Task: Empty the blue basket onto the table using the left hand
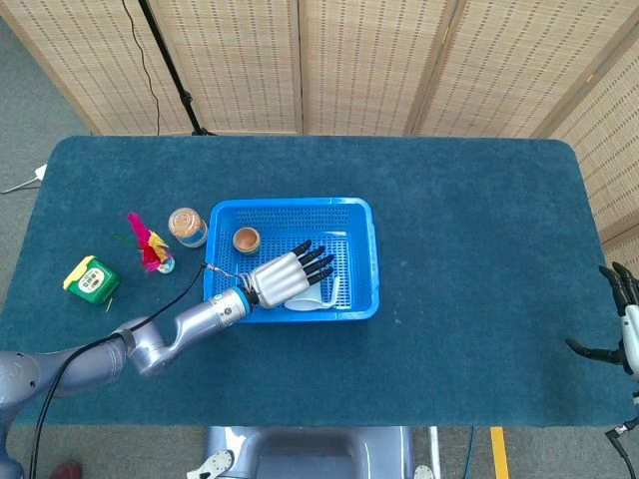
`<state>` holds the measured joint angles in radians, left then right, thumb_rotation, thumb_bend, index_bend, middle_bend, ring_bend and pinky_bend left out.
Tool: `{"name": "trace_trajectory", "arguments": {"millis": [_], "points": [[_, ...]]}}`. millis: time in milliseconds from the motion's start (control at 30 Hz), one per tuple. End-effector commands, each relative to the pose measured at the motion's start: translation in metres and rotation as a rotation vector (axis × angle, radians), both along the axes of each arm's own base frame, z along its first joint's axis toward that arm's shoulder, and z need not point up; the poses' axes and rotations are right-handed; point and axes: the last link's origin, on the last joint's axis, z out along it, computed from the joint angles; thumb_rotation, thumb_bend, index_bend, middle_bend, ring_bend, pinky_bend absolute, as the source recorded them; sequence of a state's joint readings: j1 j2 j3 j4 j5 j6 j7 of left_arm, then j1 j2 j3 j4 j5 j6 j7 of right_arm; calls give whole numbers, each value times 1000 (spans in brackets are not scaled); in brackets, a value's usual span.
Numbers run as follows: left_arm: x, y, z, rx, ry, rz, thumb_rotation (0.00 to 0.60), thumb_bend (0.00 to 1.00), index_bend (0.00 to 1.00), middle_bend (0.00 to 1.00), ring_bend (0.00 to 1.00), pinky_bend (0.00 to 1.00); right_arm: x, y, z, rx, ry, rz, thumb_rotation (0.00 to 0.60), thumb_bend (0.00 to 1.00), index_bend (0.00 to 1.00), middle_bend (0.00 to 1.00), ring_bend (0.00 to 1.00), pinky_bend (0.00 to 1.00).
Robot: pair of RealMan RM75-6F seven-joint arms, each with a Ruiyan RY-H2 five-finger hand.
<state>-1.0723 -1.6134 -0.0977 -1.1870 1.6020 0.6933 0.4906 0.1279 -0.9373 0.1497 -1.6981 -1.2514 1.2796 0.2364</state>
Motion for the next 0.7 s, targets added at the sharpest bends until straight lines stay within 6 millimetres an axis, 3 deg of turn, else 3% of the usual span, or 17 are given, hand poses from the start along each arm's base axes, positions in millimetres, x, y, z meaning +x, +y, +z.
{"name": "trace_trajectory", "arguments": {"millis": [33,67,133,200,267,367,500,700], "points": [[1,-1,-11,-3,30,-17,600,96,0,0,0,165,-1,0,0,2,-1,-1,600,0,0,0,0,0],[1,-2,-14,-4,40,-21,600,131,0,0,0,194,0,0,1,2,-3,-1,600,0,0,0,0,0],[3,-3,-20,-5,47,-32,600,323,5,7,44,315,0,0,1,1,-6,-1,600,0,0,0,0,0],[4,-6,-26,-14,42,-42,600,592,139,132,201,456,0,1,2,-3,-8,0,600,0,0,0,0,0],[7,-10,-28,-21,30,-70,600,692,316,288,322,518,0,1,3,-4,-10,1,600,0,0,0,0,0],[4,-10,-27,-24,20,-94,600,737,416,373,394,545,0,1,3,-2,-13,3,600,0,0,0,0,0],[6,-7,-14,8,-31,-122,600,749,427,384,402,546,1,2,2,2,-12,7,600,0,0,0,0,0],[24,-3,35,64,-250,-173,600,742,424,382,394,546,3,2,0,12,-10,17,600,0,0,0,0,0]]}}
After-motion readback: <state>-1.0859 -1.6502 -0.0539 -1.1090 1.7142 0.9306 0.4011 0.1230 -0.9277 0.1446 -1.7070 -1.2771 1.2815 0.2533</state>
